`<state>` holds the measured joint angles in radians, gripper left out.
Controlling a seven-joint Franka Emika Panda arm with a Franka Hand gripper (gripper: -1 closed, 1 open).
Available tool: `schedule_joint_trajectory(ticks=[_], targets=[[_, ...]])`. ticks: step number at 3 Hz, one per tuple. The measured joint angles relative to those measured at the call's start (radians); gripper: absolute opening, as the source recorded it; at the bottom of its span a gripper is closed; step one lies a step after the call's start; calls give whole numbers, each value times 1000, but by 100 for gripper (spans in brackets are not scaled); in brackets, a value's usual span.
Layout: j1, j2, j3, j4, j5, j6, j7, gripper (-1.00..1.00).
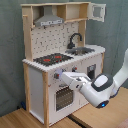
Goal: Play with the kitchen
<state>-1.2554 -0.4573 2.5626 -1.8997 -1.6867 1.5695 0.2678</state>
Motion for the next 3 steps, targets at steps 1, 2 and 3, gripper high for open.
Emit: schedule_joint_trajectory(ticks=[1, 2, 3], targets=[[-40, 0, -1, -49, -7, 60, -70, 100], [-69, 21, -7, -97, -20, 98, -152, 100], [-69, 84, -17, -150, -37, 101, -235, 100]])
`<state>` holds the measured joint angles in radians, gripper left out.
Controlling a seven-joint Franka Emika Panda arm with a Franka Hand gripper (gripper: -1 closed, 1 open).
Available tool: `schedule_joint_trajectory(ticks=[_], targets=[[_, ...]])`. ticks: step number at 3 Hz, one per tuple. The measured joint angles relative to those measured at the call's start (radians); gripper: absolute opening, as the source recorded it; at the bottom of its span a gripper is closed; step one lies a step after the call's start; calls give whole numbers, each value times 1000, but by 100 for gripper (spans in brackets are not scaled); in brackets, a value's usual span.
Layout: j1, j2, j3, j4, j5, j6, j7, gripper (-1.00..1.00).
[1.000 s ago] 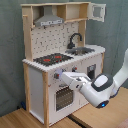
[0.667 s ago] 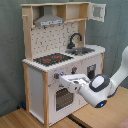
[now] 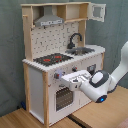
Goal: Play with the kitchen
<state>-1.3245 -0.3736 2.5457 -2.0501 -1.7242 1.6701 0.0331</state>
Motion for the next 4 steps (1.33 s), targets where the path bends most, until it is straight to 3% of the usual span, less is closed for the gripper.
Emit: schedule_joint_trajectory(ticks=[3, 4], targets=[[-10, 192, -18, -226, -54, 28, -100, 100], [-64, 223, -27, -247, -99, 101, -123, 100]])
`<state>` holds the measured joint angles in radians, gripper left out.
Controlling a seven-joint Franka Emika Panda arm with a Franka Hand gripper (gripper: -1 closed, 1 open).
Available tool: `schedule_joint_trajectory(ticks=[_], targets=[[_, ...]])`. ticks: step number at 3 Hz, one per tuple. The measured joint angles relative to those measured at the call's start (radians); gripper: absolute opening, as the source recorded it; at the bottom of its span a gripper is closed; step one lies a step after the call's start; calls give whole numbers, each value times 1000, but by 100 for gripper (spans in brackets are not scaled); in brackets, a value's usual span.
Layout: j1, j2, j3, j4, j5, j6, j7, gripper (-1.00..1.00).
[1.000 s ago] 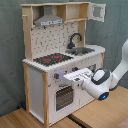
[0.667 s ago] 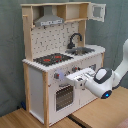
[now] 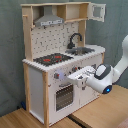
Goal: Play with the kitchen
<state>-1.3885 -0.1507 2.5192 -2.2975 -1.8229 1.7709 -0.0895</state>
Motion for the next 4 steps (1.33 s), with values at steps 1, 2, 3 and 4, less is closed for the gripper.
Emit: schedule_joint_trajectory(ticks=[1, 2, 3, 4], targets=[[-55, 3, -14, -19, -36, 67, 49, 100], [-71, 4, -14, -52, -76, 106, 125, 100], [-71, 10, -16, -72, -141, 144, 204, 100], [-78, 43, -44, -80, -217, 182, 244, 100]])
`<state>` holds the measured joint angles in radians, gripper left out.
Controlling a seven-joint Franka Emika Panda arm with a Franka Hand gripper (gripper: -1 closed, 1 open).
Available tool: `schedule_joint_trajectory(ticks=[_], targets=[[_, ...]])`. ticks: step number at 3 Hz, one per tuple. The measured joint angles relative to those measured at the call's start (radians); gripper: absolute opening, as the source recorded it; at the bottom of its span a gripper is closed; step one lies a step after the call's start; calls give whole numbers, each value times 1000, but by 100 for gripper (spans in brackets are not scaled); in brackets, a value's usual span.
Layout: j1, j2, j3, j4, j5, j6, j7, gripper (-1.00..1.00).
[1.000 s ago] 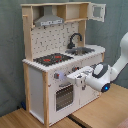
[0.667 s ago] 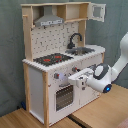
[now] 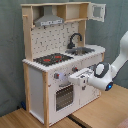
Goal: Play with the kitchen
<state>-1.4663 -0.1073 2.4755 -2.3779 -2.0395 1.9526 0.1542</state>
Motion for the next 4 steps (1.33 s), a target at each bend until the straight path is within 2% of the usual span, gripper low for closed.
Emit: schedule_joint_trajectory(ticks=[2, 3, 4], targets=[[-14, 132, -26, -76, -145, 38, 17, 100], [-14, 143, 8, -129, -137, -47, 23, 100], [-14, 162, 9, -160, -101, -134, 32, 100]])
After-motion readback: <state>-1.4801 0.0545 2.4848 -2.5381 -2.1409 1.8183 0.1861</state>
